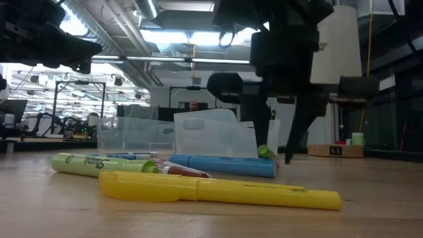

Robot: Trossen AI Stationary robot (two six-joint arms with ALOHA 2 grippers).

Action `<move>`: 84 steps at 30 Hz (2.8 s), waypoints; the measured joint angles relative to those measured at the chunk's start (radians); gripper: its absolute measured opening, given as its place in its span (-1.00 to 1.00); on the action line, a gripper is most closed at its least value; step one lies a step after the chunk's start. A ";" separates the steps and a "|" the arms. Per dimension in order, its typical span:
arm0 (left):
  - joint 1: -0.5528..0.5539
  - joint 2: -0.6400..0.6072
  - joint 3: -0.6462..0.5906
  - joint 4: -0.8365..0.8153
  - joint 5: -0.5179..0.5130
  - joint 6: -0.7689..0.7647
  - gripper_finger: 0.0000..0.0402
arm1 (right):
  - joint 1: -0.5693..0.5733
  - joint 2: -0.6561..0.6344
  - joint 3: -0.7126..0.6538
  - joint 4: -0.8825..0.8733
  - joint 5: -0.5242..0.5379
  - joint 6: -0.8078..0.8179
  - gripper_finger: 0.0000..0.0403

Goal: Pick & Place Markers
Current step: Put the green marker into the transparent bin

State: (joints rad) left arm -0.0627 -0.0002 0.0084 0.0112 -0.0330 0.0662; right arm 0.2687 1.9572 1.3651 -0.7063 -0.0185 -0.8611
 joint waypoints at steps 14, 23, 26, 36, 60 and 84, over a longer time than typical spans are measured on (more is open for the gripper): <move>0.000 0.000 0.000 0.000 0.000 0.000 -0.98 | -0.005 0.000 0.001 0.042 0.000 0.003 -0.34; 0.000 0.000 0.000 0.000 0.000 0.000 -0.98 | -0.009 0.000 -0.013 0.055 0.001 0.003 -0.34; 0.000 0.000 0.000 0.000 0.000 0.000 -0.98 | -0.010 0.000 -0.018 0.049 0.050 0.003 -0.34; 0.000 0.000 0.000 0.000 0.000 0.000 -0.98 | -0.010 0.000 -0.017 0.052 0.068 0.003 -0.34; 0.000 0.000 0.000 0.000 0.000 0.000 -0.98 | -0.010 0.000 -0.017 0.054 0.052 0.039 -0.84; 0.000 0.003 0.000 0.010 -0.002 0.000 -0.98 | 0.010 -0.063 0.206 -0.036 0.069 0.317 -0.84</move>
State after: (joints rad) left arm -0.0625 0.0032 0.0082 0.0211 -0.0353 0.0662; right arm 0.2787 1.8946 1.5707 -0.7425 0.0505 -0.5442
